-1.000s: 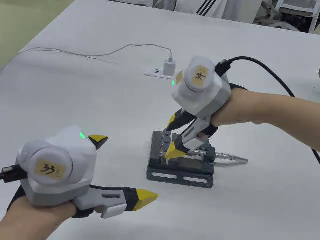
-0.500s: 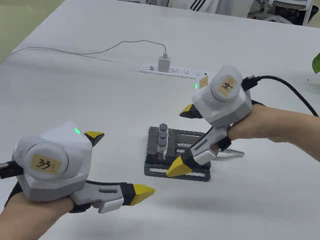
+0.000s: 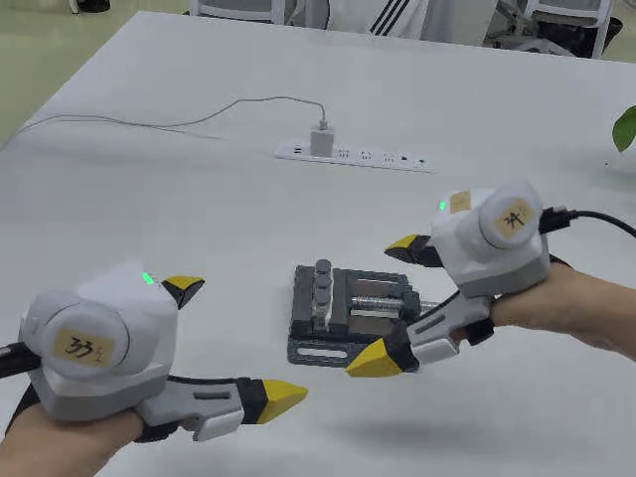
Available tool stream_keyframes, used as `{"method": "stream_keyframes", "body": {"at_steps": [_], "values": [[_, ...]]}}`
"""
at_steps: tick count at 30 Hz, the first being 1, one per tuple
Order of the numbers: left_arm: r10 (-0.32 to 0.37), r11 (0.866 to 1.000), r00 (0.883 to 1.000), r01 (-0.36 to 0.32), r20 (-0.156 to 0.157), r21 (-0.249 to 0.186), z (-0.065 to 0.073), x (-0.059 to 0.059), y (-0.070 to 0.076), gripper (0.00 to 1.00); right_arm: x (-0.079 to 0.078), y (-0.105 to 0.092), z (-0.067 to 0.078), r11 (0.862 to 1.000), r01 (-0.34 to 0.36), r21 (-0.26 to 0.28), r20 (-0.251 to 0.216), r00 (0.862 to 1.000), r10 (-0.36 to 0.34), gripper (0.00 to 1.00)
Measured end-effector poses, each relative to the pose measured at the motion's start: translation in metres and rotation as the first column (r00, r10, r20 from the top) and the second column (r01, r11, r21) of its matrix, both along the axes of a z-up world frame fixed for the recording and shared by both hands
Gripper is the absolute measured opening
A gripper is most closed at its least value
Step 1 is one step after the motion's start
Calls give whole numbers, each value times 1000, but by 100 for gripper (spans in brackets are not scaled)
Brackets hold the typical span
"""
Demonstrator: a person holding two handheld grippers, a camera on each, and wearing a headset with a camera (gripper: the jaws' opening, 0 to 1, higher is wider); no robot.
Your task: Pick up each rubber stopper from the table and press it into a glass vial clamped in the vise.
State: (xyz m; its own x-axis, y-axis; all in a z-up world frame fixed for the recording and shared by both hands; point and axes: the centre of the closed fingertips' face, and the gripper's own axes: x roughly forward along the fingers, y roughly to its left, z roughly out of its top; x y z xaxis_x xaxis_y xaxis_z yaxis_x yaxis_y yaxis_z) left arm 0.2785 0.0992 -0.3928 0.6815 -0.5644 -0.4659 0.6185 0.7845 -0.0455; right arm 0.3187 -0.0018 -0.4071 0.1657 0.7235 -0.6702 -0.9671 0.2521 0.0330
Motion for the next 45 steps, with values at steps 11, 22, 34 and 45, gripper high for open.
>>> {"method": "stream_keyframes", "body": {"at_steps": [11, 22, 34, 45], "values": [[14, 1000, 1000, -14, -1, -1, -2, -4, 6, 96, -13, -44, -8, 988, 136, 76, 16, 990, -137, 99], [40, 999, 999, -40, -7, 12, -4, -3, 20, 96, -33, -93, -24, 961, 257, 98, -7, 966, -257, 98], [56, 998, 998, -56, -18, 8, -13, -7, 30, 96, -43, -113, -26, 928, 357, 106, -9, 933, -359, 97], [85, 996, 996, -85, -25, -8, -20, -17, 34, 96, -46, -109, -26, 927, 359, 105, -2, 933, -361, 97]]}}
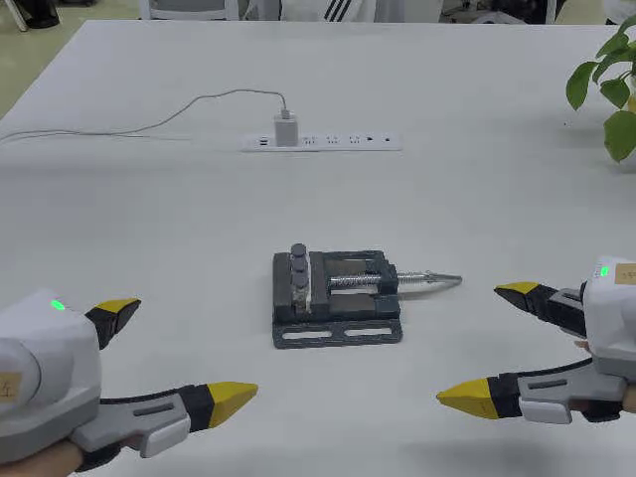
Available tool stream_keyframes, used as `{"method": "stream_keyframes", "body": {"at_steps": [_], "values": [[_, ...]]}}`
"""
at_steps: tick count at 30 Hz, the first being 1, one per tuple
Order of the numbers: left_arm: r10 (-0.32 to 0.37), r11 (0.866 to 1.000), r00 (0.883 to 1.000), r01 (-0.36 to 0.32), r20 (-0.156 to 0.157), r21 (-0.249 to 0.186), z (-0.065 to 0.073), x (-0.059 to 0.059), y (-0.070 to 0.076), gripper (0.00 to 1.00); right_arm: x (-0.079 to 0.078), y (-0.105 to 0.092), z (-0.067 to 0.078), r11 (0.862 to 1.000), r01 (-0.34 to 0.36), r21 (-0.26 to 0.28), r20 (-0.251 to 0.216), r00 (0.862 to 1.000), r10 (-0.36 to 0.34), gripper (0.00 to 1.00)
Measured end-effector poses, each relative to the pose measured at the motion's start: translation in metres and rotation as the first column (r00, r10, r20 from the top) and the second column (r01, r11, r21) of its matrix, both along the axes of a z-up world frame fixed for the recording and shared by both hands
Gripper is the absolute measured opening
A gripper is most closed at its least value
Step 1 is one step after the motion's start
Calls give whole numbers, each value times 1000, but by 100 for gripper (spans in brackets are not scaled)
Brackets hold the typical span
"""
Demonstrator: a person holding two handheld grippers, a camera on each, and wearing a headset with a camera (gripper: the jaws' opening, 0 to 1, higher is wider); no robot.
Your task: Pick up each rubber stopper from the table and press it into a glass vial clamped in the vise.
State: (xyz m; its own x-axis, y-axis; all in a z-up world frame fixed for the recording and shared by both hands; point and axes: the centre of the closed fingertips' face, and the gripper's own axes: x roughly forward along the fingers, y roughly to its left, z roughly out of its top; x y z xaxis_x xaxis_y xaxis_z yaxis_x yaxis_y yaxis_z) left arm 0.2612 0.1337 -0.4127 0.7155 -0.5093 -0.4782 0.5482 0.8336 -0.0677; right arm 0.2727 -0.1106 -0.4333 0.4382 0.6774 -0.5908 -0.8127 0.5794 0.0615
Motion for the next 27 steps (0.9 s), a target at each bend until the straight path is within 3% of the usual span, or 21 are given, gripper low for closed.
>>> {"method": "stream_keyframes", "body": {"at_steps": [7, 27], "values": [[7, 1000, 1000, -7, -2, -10, 0, -1, 1, 96, 1, 6, 4, 1000, 3, 7, 9, 1000, -3, 96], [-4, 1000, 1000, 4, -10, -14, 5, 0, 1, 96, 2, -1, 9, 1000, 18, -2, -1, 1000, -18, 95]]}}
